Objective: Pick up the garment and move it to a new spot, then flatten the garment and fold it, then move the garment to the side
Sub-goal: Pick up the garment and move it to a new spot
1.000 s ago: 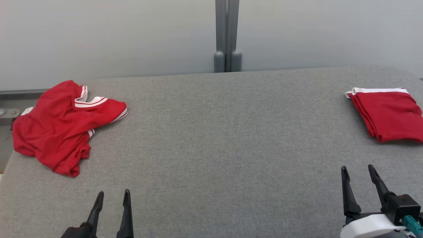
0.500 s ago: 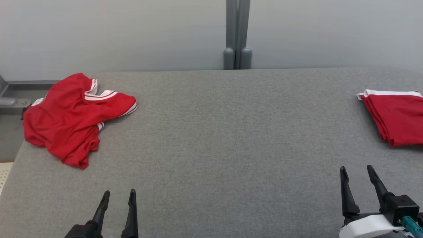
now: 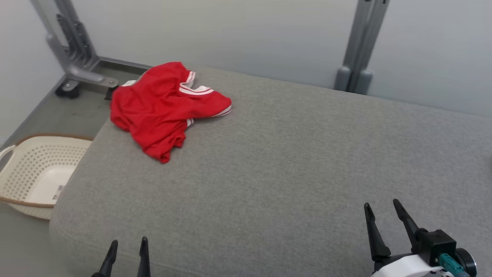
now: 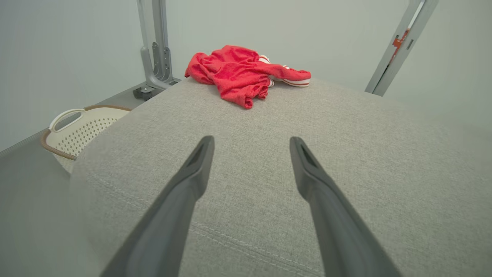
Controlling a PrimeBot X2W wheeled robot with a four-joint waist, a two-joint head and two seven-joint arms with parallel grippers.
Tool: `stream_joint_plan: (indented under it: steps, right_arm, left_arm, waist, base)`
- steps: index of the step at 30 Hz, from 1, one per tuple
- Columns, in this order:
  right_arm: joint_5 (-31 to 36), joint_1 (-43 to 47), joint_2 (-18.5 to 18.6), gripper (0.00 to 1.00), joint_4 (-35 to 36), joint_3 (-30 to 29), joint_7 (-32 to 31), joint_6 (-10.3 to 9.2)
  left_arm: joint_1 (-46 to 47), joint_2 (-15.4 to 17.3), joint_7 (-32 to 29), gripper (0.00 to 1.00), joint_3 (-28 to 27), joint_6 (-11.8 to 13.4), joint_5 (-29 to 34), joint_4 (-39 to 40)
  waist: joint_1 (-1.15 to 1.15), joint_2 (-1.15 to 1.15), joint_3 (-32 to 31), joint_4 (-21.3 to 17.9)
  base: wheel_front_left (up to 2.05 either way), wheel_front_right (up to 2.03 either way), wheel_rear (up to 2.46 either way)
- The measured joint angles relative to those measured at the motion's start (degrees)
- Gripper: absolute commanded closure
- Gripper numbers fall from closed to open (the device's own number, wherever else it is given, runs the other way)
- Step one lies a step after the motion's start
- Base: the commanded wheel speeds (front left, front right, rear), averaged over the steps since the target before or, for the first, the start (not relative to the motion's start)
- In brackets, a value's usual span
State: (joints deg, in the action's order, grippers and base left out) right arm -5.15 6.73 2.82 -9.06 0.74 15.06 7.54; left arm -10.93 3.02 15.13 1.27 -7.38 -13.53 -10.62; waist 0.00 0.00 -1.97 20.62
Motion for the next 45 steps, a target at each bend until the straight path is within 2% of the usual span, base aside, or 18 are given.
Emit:
stream_joint_plan:
  steps: [7, 13, 17, 20, 24, 28, 34, 37, 45]
  right_arm:
    - [-0.5, -0.7, 0.0, 0.00, -0.9, 2.1, 0.0, 0.00]
    - [0.9, -0.6, 0.0, 0.00, -1.6, 2.1, 0.0, -0.01]
    - [4.9, -4.8, -0.1, 0.00, -0.9, 1.6, 0.0, 0.00]
    - [8.2, -8.7, -0.1, 0.00, -0.3, 1.4, 0.0, 0.00]
    - [10.8, -12.7, 0.9, 0.00, -0.1, 1.7, 0.0, 0.00]
    - [12.1, -15.8, 1.6, 0.00, 0.5, 1.6, 0.0, 0.00]
    - [12.9, -17.9, 1.8, 0.00, 0.8, 2.9, 0.0, 0.00]
    - [12.8, -18.6, 1.8, 0.00, 1.0, 3.6, 0.0, 0.00]
    - [12.5, -20.1, 0.8, 0.00, 2.7, 4.6, 0.2, 0.01]
  left_arm:
    - [-1.2, 0.0, 0.0, 0.00, -0.9, 0.0, 0.0, 0.3]
    - [3.3, 1.8, 0.0, 0.00, 4.2, 0.0, -1.5, -2.2]
    - [13.4, 3.3, 0.0, 0.00, 9.3, 0.0, -6.3, -6.9]
    - [23.6, 5.7, 0.0, 0.00, 15.2, 0.0, -9.5, -12.8]
    - [36.9, 7.2, -2.9, 0.00, 21.3, 0.0, -18.3, -20.7]
    - [48.3, 10.8, -7.0, 0.00, 27.2, 0.0, -24.8, -27.0]
    - [60.6, 15.0, -8.3, 0.00, 30.2, 0.0, -30.5, -36.9]
    - [63.4, 15.7, -9.5, 0.00, 31.3, 0.0, -33.0, -41.2]
    - [69.6, 17.3, -8.3, 0.00, 30.9, 0.4, -33.9, -54.7]
  waist:
    - [0.00, 0.00, -0.5, 6.0]
    - [0.00, 0.00, 0.2, 6.1]
    - [0.00, 0.00, 2.6, 5.7]
    - [0.00, 0.00, 5.4, 5.4]
    - [0.00, 0.00, 10.5, 5.0]
    - [0.00, 0.00, 16.6, 3.8]
    - [0.00, 0.00, 25.3, 0.7]
    - [0.00, 0.00, 28.5, -1.3]
    - [0.00, 0.00, 33.2, -7.0]
  base:
    - [0.00, 0.00, 0.00]
    - [0.00, 0.00, 0.00]
    - [0.00, 0.00, 0.00]
    - [0.00, 0.00, 0.00]
    - [0.00, 0.00, 0.00]
    - [0.00, 0.00, 0.00]
    - [0.00, 0.00, 0.00]
    - [0.00, 0.00, 0.00]
    - [0.00, 0.00, 0.00]
